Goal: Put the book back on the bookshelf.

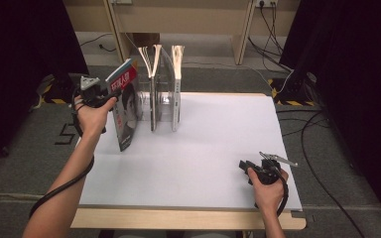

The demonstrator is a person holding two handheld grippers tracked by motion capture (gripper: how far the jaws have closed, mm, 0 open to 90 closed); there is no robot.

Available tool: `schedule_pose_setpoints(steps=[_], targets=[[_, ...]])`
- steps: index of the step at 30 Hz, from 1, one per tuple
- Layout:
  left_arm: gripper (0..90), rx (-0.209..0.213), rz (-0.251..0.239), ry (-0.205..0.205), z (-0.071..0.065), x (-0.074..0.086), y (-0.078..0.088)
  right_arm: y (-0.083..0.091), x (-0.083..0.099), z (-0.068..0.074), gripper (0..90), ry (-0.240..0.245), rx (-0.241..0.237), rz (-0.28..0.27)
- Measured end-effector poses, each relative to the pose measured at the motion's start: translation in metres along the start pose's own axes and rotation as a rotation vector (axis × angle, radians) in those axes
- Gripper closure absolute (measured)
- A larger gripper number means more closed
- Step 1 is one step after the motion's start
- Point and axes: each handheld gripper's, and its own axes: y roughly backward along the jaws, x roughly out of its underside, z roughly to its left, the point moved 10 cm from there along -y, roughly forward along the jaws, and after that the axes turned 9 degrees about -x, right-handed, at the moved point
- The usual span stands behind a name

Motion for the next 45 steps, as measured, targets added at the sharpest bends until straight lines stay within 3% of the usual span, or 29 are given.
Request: schedule_pose_setpoints(steps=[4, 9, 14, 15, 23, 28, 29, 36, 45], targets=[[60.5, 0.012, 0.028, 0.017, -0.001, 0.003, -0.007, 0.001, 0.0, 0.0, 66.2, 0.0, 0.003, 0.0], [67.6, 0.002, 0.045, 0.008, 0.0, 0.004, -0.01, 0.001, 0.0, 0.0, 66.2, -0.002, 0.002, 0.0], [77.6, -0.005, 0.098, 0.0, -0.002, 0.004, -0.014, 0.0, 0.0, -0.002, 66.2, 0.008, 0.004, 0.003], [79.4, -0.015, 0.115, 0.0, -0.002, 0.004, -0.014, 0.001, 0.001, 0.0, 66.1, -0.012, 0.006, 0.007], [85.6, -0.017, 0.123, 0.009, -0.005, 0.008, -0.008, 0.001, 0.0, -0.002, 66.1, 0.003, 0.009, 0.006], [85.8, 0.004, 0.112, 0.018, -0.008, 0.009, -0.006, 0.001, 0.001, -0.001, 66.0, 0.002, 0.008, 0.007], [85.8, 0.015, 0.109, 0.016, -0.009, 0.01, -0.004, 0.0, 0.001, 0.0, 66.0, -0.017, 0.005, 0.005], [86.3, 0.041, 0.072, 0.0, -0.008, 0.01, 0.001, 0.0, 0.001, -0.001, 66.1, 0.001, 0.008, 0.006], [86.6, 0.037, 0.001, -0.011, -0.005, 0.002, 0.006, -0.001, 0.002, -0.001, 66.2, -0.001, 0.004, 0.008]])
